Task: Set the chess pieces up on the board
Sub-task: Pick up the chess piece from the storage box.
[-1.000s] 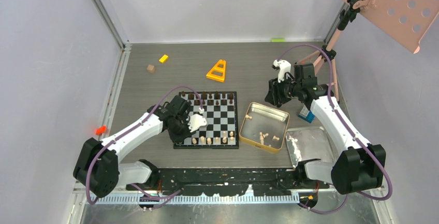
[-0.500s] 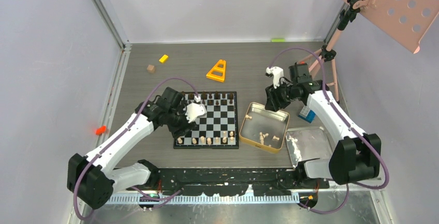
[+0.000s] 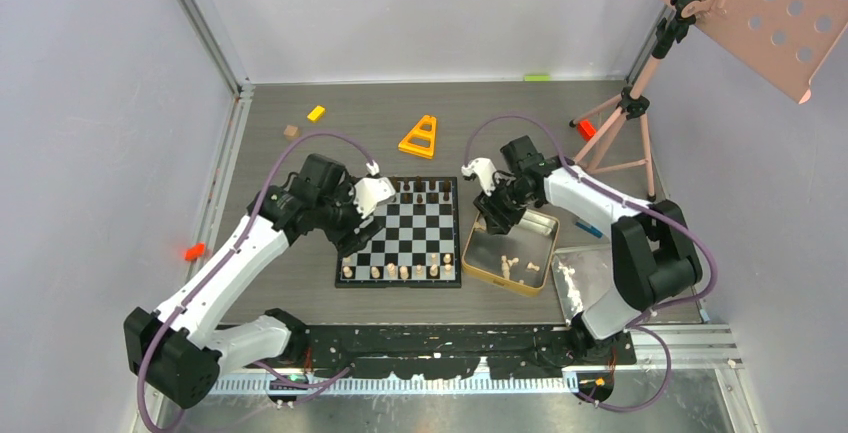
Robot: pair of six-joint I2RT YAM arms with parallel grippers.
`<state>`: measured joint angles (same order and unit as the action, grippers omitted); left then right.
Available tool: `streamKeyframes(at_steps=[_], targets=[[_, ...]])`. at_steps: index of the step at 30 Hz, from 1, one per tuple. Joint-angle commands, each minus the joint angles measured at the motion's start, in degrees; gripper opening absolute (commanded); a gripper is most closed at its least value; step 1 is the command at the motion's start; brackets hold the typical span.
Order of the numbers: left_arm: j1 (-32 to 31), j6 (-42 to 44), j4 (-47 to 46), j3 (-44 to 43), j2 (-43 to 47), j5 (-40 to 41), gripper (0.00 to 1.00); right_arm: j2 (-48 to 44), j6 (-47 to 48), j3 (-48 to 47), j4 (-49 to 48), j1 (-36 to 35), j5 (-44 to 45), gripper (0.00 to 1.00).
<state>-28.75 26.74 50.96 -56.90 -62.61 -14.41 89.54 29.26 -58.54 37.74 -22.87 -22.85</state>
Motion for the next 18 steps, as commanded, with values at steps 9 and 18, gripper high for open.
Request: streamKeyframes(at_steps=[9, 18], targets=[[2.1, -0.7, -2.2, -1.4, -1.6, -0.7, 0.74, 2.8, 5.0, 3.4, -10.7, -2.7, 2.7, 0.5], [2.9, -0.4, -2.5, -1.4, -2.4, -0.1, 0.74, 3.3, 6.5, 5.9, -15.2, -3.1, 1.7, 0.47]])
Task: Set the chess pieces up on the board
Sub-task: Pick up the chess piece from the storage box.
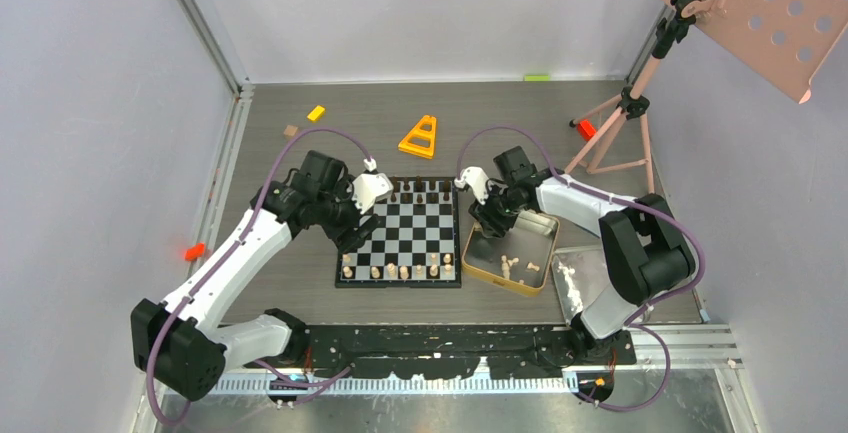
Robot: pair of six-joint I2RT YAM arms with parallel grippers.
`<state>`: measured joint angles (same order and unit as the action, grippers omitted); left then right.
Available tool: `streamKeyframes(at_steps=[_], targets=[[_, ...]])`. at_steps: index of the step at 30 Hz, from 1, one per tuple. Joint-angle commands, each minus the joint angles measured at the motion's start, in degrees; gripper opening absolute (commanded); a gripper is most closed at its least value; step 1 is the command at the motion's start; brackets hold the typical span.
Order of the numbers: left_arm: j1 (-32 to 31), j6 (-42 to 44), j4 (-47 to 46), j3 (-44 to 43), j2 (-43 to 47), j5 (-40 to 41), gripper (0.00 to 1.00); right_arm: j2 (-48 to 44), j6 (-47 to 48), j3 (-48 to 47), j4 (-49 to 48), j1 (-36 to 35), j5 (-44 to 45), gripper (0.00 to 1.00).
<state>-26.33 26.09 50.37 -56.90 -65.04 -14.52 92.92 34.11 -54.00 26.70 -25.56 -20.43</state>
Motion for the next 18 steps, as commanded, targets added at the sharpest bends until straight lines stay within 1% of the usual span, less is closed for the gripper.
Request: streamKeyframes(at_steps=[1, 8, 14, 18], targets=[[0.6, 0.3, -2.0, -1.4, -0.1, 0.2, 0.74, -0.1, 1.8, 1.9, -4.5, -0.4, -0.9, 0.47], [0.9, 0.3, -2.5, -1.2, -1.4, 0.4, 0.74, 0.2, 2.0, 3.1, -6.6, -0.6, -0.9, 0.43], [1.1, 0.4, -2.7, -1.3, -2.3, 0.7, 0.74, -1.2, 2.2, 4.7, -8.0, -0.6, -0.9, 0.42], [1.2, 0.3, -2.2, -2.0, -3.0, 0.8, 0.74, -1.0, 2.4, 4.5, -7.7, -0.6, -1.1, 0.37]])
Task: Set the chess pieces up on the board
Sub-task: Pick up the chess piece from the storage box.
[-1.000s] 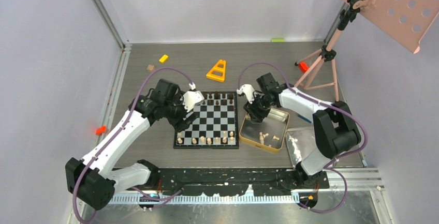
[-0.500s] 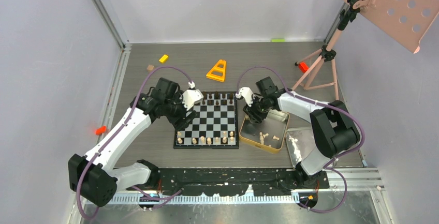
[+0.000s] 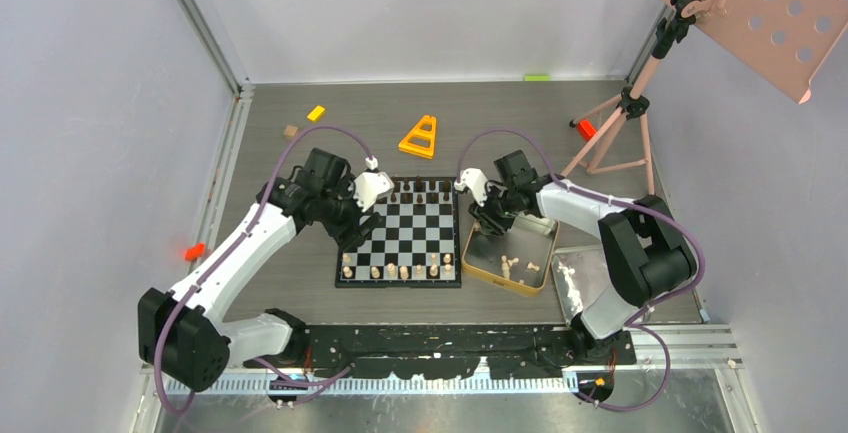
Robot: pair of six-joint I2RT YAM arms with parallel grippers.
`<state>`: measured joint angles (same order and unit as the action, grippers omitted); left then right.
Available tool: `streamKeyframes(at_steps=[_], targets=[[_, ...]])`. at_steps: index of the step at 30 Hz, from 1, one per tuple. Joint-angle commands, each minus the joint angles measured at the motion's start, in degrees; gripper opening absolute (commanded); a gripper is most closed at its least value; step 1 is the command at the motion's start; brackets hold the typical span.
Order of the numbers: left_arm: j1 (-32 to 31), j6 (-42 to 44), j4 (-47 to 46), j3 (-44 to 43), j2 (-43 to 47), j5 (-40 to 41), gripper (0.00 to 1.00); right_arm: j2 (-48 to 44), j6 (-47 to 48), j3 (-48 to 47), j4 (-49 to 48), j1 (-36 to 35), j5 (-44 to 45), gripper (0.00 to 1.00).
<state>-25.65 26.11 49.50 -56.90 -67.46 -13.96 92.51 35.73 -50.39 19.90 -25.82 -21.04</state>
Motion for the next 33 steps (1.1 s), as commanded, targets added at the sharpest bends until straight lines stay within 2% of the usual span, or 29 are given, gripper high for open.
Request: streamKeyframes(at_steps=[1, 9, 14, 18, 26, 33], targets=[[0.5, 0.3, -1.2, -2.1, -0.6, 0.2, 0.74, -0.6, 0.9, 0.8, -0.5, -0.4, -0.7, 0.35], [0.5, 0.3, -0.7, -1.9, 0.1, 0.3, 0.74, -1.0, 1.5, -1.3, 3.6, -0.3, -2.4, 0.14], [0.5, 0.7, -0.8, -1.5, 1.3, 0.6, 0.74, -3.3, 2.9, -2.7, 8.1, -0.4, -0.7, 0.05], [0.5, 0.8, -1.0, -1.0, 2.3, 0.6, 0.74, -5.1, 4.6, -4.3, 13.4, -0.4, 0.6, 0.03], [0.7, 0.1, -4.3, 0.6, 3.0, 1.6, 0.75, -8.4, 6.7, -11.7, 30.0, -2.3, 5.8, 0.03], [4.2, -2.2, -7.1, 0.3, 1.4, 1.3, 0.76, -4.6, 4.5, -25.5, 41.5, -14.2, 15.5, 0.03]])
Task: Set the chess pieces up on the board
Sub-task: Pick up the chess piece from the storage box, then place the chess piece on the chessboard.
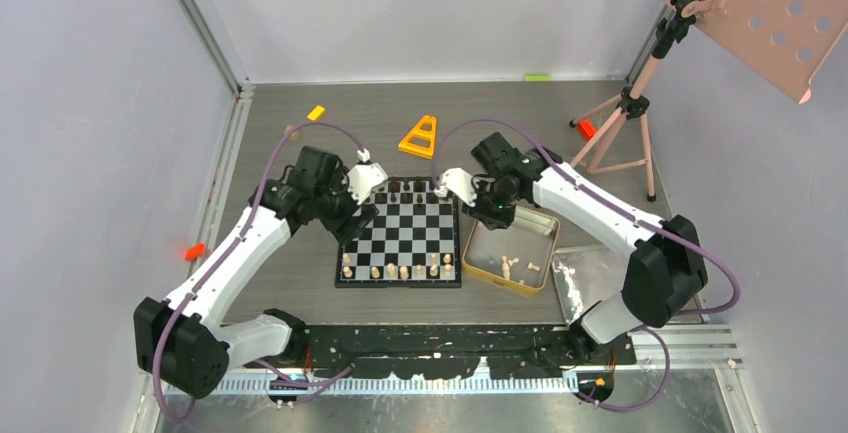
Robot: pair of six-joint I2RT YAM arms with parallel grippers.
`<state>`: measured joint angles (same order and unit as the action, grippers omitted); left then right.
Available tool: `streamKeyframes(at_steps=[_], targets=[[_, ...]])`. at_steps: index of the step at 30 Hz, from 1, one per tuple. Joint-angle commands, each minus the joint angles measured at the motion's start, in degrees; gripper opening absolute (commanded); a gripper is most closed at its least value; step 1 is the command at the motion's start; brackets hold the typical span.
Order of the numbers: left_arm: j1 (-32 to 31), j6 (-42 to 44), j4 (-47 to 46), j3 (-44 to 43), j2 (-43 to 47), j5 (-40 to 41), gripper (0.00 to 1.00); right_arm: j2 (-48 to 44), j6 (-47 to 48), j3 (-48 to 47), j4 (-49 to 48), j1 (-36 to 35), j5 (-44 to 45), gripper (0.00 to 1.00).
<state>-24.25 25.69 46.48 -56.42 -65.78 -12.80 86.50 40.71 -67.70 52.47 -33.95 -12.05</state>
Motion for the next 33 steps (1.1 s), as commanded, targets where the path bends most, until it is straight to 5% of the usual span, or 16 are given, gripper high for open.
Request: streamKeyframes(at_steps=[1, 17, 33], targets=[[4.0, -2.2, -4.4, -0.3, -0.4, -0.2, 0.76, 2.4, -0.6, -9.7, 11.2, -7.2, 7.2, 0.03], [32.3, -0.8, -2.7, 2.7, 6.5, -4.9, 0.78, 36.5, 3.2, -42.0, 30.3, -22.4, 23.1, 0.03], [34.8, 2.4, -0.8, 4.7, 9.3, -7.4, 0.78, 50.8, 6.0, -55.7, 37.2, -24.7, 30.9, 0.18]])
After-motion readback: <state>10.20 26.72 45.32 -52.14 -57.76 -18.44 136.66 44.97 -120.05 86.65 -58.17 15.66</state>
